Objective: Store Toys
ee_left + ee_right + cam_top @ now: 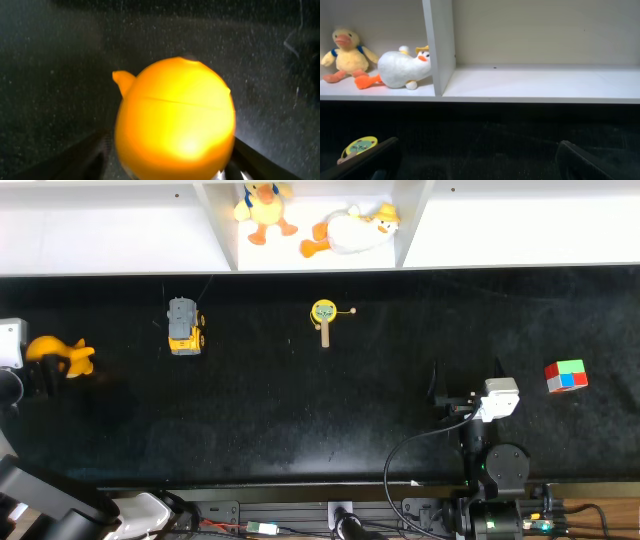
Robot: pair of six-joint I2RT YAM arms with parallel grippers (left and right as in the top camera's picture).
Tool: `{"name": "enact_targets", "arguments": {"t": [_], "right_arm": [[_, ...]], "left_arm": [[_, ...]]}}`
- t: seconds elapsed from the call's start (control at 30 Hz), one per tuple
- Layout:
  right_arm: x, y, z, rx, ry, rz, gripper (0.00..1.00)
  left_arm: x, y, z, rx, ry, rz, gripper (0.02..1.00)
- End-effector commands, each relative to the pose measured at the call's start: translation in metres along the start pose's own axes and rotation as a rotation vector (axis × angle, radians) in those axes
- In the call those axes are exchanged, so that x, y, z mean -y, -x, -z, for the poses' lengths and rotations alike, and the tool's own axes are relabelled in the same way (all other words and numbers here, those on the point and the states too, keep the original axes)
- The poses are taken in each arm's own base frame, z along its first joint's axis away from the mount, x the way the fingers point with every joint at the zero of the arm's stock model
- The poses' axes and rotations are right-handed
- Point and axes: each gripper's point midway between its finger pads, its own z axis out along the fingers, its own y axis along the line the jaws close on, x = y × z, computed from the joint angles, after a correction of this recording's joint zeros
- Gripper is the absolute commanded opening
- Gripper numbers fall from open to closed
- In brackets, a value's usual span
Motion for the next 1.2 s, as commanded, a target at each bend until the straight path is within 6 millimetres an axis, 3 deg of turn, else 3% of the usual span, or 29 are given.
{"name": "enact_targets", "arguments": {"t": [0.03,0.17,0.3,0.4,0.5,0.83,1.0,1.2], "right_arm": [[0.002,-0.004,0.0,-0.001,-0.008,-0.007,0.993],[0.002,-0.004,0.0,-0.001,-0.008,-0.007,0.996],[0.002,-0.004,0.0,0.0,-0.008,-0.007,0.996],[0.002,-0.004,0.0,-0.001,-0.008,-0.007,0.993],[0.002,-0.004,0.0,-0.001,-0.008,-0.007,0.996],[0.002,-0.004,0.0,-0.001,-0.008,-0.007,0.996],[0.002,-0.004,0.0,-0.001,-0.008,-0.007,0.996],[0.002,-0.004,0.0,-0.001,-0.008,-0.007,0.993]], "left_arm": [[-0.001,0.013,0.002,0.045,-0.009,-0.014,0.542],[0.006,0.022,0.003,0.091,-0.049,-0.017,0.259],[0.004,0.031,0.009,0.129,-0.036,0.001,0.099],[-0.003,0.043,0.015,0.175,-0.002,0.044,0.038],[-0.004,0.067,0.028,0.257,0.03,0.095,0.036],[0.026,0.136,0.036,0.34,0.075,0.01,0.036],[0.034,0.161,0.041,0.376,0.067,-0.023,0.036],[0.024,0.18,0.032,0.366,0.08,0.003,0.036]]}}
